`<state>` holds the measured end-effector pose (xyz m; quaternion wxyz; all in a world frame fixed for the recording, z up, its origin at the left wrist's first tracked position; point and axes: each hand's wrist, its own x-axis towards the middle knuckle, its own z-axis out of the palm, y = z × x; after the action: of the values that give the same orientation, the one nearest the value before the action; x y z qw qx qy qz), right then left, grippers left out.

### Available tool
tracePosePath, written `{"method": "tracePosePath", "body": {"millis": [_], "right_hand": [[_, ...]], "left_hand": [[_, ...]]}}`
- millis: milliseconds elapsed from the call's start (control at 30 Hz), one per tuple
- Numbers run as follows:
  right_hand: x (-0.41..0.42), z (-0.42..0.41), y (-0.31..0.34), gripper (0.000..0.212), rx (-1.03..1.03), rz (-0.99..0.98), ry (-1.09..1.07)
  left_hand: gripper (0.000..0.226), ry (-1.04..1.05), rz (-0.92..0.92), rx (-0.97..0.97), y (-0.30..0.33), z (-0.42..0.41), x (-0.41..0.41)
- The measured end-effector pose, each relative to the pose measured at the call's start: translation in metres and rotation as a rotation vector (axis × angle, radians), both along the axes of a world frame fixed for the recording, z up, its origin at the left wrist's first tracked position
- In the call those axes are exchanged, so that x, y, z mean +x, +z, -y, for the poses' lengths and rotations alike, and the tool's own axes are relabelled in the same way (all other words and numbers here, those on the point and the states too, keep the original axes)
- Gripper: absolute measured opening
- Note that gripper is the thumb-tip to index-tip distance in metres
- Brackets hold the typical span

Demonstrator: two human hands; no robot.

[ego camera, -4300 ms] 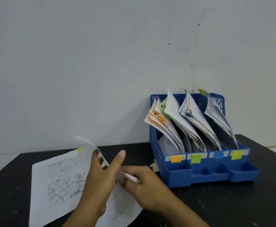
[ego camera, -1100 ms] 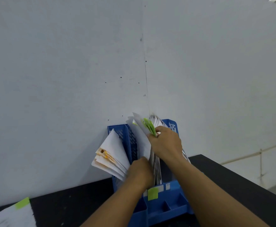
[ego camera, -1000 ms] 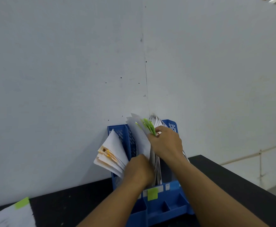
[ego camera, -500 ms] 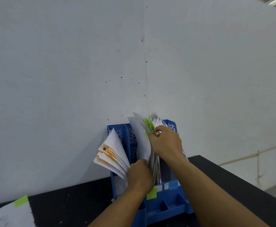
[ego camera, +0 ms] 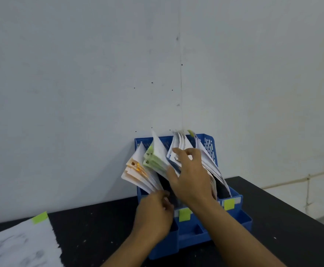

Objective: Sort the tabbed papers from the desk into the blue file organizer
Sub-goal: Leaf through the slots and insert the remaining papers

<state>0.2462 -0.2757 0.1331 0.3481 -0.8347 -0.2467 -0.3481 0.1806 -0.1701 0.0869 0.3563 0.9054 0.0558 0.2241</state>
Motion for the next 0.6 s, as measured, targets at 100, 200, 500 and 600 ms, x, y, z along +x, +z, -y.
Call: {"method": "tracePosePath", "body": {"millis": [100,200,500,600], "right_hand": [[-0.015,-0.014,-0.021,0.043,0.025,0.065,0.06],[-0.039,-0.041,-0.041,0.035,0.032,0.095,0.166],[-0.087,-0.12,-0.105,0.024,-0.184,-0.224,0.39],[-0.096,-0.141,-0.124,0.025,-0.231,-0.343,0.412]], "left_hand": [[0.02,0.073,-0.015,-0.028,-0.02,-0.031,-0.036],[0.016,0.171,-0.054,-0.004,-0.037,-0.066,-0.066],[0.013,0.486,-0.045,0.115,-0.071,-0.151,-0.13],[0.022,0.598,-0.102,0.14,-0.086,-0.176,-0.151]]}}
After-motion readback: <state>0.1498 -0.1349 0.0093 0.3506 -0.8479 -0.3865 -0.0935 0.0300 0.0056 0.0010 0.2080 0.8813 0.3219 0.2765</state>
